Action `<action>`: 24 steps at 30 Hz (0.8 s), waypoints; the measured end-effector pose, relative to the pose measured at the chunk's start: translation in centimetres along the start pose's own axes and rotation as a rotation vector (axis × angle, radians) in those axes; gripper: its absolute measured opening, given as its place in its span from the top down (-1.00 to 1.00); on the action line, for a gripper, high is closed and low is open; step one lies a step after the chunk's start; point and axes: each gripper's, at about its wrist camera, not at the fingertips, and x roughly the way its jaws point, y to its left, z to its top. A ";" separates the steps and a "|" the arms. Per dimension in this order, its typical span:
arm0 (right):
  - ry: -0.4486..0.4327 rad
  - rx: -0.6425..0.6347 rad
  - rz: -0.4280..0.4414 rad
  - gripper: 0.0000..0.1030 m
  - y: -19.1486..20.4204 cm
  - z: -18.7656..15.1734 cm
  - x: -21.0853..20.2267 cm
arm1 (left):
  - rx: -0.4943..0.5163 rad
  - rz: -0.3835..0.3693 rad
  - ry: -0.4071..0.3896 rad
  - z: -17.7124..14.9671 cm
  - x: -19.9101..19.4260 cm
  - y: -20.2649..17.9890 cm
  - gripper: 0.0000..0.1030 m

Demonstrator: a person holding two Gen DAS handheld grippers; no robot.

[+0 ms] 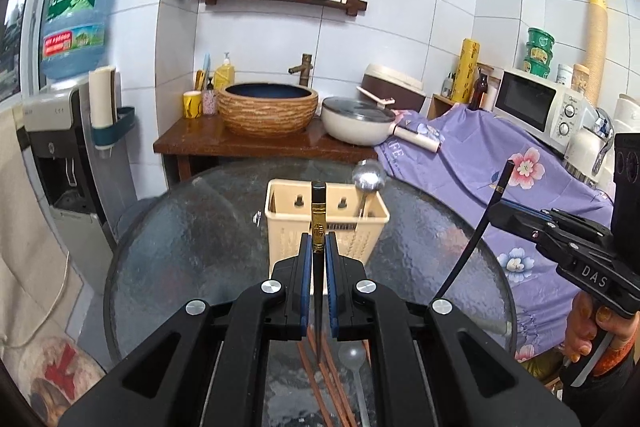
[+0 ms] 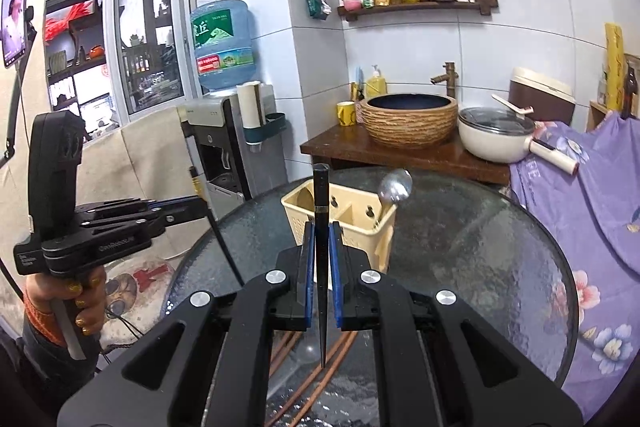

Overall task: Organize utensils
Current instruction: 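Lift both black chopsticks upright and carry them over the cream basket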

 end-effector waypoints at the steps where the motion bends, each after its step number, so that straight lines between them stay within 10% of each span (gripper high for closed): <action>1: -0.001 -0.002 0.002 0.85 0.1 0.5 0.1 | 0.002 -0.002 -0.005 0.5 -0.1 -0.1 0.87; 14: -0.127 -0.026 -0.038 0.85 0.5 12.8 0.8 | 0.012 0.068 -0.183 12.7 -0.9 -1.5 0.87; 24: -0.139 -0.009 -0.120 0.85 -0.8 13.3 6.5 | -0.044 0.118 -0.167 13.9 5.0 -0.5 0.87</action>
